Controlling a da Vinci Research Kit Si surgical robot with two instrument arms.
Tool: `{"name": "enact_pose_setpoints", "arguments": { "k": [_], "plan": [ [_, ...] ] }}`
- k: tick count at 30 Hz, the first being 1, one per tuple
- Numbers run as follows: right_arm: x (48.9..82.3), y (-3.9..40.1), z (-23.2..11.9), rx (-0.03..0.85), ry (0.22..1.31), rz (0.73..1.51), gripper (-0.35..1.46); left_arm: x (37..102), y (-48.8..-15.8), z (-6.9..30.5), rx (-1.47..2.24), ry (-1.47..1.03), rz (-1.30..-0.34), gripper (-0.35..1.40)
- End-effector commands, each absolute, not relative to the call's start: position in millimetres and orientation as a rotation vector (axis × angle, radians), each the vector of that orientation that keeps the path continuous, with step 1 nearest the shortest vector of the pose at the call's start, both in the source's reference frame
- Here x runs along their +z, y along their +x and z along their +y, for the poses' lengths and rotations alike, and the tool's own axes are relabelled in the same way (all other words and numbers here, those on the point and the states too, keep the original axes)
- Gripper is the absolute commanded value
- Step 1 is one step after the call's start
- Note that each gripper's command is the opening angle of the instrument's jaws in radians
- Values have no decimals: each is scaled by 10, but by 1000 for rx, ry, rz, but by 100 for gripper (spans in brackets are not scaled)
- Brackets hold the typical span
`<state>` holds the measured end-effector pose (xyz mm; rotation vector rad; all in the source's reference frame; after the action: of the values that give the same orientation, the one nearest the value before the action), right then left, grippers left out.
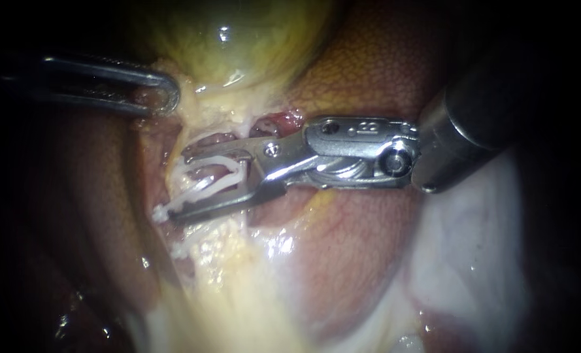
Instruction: Clipping third clip left tube
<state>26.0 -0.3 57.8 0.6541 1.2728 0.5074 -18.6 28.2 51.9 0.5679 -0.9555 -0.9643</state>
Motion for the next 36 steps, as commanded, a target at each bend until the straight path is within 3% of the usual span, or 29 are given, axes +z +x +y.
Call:
{"name": "enact_pose_setpoints", "arguments": {
  "k": [1, 17, 25, 36],
  "plan": [
    [578, 260, -3, 507, 654, 1273, 48, 519, -186, 282, -965, 567, -955, -35],
    [550, 222, -13, 501, 657, 1275, 48, 519, -186, 281, -965, 567, -955, -35],
    [525, 184, 7, 511, 641, 1292, 48, 520, -187, 282, -965, 567, -955, -35],
    [549, 182, 2, 505, 627, 1291, 48, 520, -187, 282, -965, 567, -956, -35]
  ]
}}
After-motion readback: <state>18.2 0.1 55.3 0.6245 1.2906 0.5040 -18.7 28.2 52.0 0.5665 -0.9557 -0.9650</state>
